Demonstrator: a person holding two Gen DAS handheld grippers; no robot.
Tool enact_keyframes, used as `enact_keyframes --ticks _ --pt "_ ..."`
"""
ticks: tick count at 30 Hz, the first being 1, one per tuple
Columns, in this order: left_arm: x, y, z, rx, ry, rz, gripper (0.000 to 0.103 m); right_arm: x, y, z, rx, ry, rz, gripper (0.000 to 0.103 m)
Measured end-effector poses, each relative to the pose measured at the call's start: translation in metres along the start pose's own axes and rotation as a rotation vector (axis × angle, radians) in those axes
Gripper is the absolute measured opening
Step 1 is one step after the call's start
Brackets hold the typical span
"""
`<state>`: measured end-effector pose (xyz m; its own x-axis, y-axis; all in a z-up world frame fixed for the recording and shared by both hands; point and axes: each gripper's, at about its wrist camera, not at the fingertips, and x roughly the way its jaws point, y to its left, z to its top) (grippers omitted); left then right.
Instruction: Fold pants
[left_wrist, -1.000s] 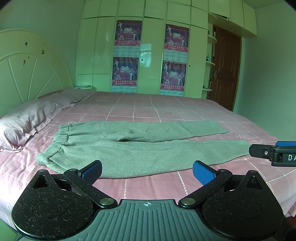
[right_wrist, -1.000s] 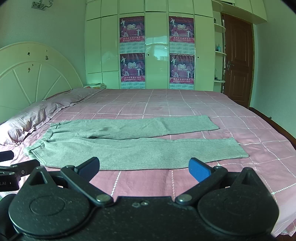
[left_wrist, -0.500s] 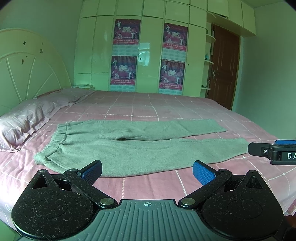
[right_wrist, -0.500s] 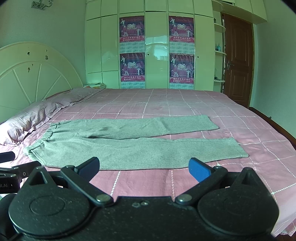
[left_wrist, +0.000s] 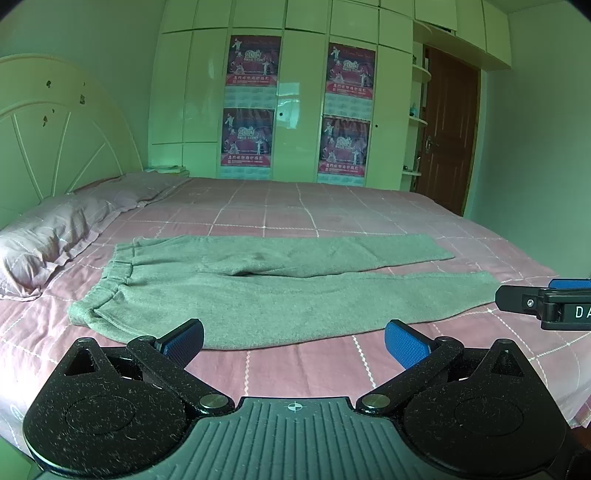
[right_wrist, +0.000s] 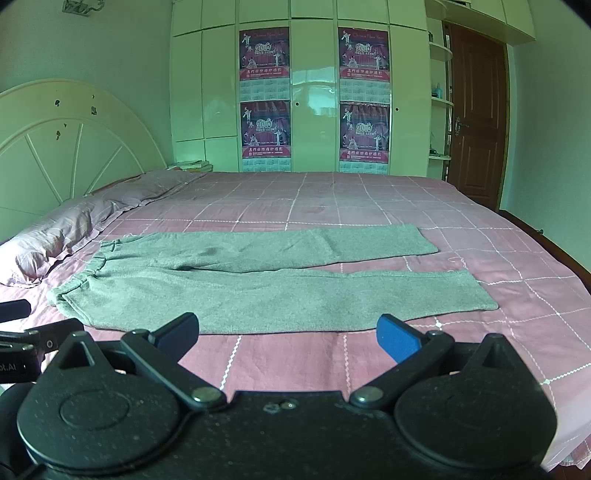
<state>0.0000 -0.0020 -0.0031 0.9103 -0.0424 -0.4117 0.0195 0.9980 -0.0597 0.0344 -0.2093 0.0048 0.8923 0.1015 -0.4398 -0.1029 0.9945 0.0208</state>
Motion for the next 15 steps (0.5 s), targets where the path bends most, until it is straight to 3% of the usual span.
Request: enact_keyframes --ticks 13,15 --pt "0.013 -0.002 -0.006 0.001 0.041 -0.014 0.103 0.010 -0.010 -0.008 0.036 0.018 -0.027 0.097" --pt "0.019 0.006 -0.005 -0.035 0.055 -0.006 0.103 0.015 -0.013 -0.008 0.040 0.013 -0.018 0.097"
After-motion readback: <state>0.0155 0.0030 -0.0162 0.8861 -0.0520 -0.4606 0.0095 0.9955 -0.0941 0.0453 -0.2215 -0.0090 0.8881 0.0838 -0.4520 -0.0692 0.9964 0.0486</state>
